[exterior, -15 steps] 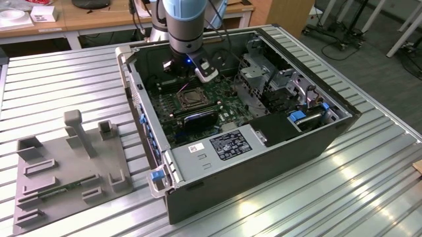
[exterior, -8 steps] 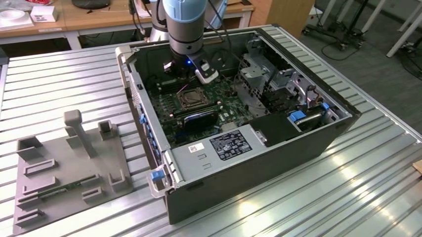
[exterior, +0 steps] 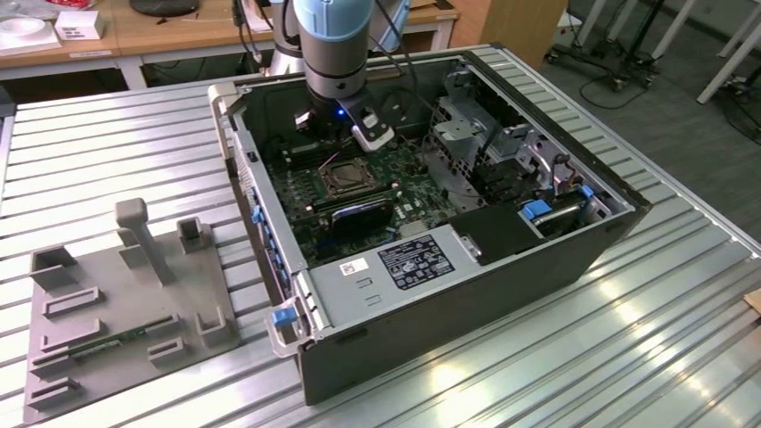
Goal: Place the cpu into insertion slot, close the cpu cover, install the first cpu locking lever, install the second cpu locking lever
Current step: 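Install the first cpu locking lever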
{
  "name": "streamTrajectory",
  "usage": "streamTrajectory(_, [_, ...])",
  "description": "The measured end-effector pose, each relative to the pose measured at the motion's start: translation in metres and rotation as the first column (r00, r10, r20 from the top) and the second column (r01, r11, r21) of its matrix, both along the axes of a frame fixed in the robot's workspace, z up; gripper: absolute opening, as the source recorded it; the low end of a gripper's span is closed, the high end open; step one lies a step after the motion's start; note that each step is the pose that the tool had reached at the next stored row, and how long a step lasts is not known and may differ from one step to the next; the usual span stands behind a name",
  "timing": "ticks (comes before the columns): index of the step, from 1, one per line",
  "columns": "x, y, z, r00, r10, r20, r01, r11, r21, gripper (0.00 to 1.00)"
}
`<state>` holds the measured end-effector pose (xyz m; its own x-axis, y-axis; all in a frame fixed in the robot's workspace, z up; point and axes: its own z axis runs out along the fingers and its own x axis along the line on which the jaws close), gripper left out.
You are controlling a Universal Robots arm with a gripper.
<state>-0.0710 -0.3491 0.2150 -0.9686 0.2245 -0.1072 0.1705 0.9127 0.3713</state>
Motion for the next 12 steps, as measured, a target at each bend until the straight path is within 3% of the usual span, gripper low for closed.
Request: streamTrajectory(12, [-0.0002, 0.0004, 0.0, 1.0, -0.001, 0.0002, 0.001, 1.0, 0.007, 0.11])
